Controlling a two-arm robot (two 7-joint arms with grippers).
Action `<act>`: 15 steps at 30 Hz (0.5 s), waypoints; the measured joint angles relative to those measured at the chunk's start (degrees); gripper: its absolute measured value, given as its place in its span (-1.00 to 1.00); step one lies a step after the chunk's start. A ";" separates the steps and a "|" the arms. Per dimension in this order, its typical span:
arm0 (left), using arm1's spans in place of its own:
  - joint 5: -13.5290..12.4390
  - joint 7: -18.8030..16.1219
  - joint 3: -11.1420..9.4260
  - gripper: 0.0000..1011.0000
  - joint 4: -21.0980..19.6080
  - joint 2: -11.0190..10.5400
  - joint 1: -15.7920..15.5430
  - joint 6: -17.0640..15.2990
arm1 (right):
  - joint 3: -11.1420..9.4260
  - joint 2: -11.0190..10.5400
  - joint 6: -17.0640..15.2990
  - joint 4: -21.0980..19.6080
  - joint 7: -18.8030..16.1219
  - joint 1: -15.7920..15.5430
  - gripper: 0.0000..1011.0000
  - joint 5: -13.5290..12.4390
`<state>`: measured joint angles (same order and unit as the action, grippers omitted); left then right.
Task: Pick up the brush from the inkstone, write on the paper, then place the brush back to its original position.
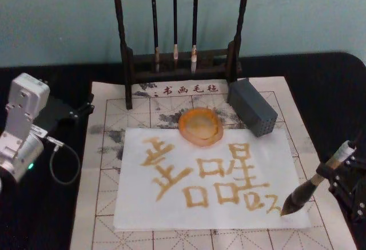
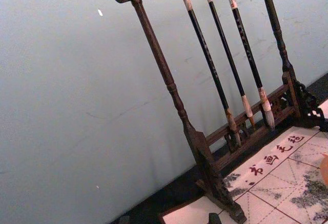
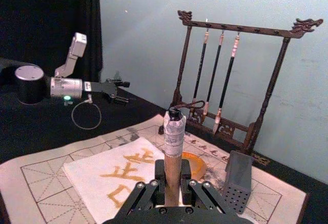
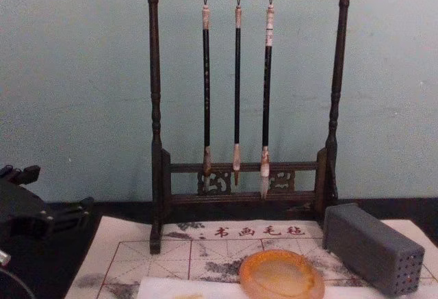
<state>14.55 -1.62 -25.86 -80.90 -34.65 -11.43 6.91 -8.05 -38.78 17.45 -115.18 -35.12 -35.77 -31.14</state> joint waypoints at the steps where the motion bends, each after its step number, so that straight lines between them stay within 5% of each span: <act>1: 0.00 0.00 0.00 0.98 0.00 0.00 0.00 0.00 | -0.06 0.01 0.08 -0.08 -0.10 -0.16 -0.61 -0.02; 15: 0.00 0.00 0.00 0.98 0.00 0.00 0.00 0.00 | 0.83 0.04 0.42 -0.80 -0.83 -0.56 -0.61 0.08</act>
<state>14.55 -1.62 -25.86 -80.90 -34.65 -11.43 6.91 -7.22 -38.74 17.87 -115.98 -35.95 -36.33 -31.06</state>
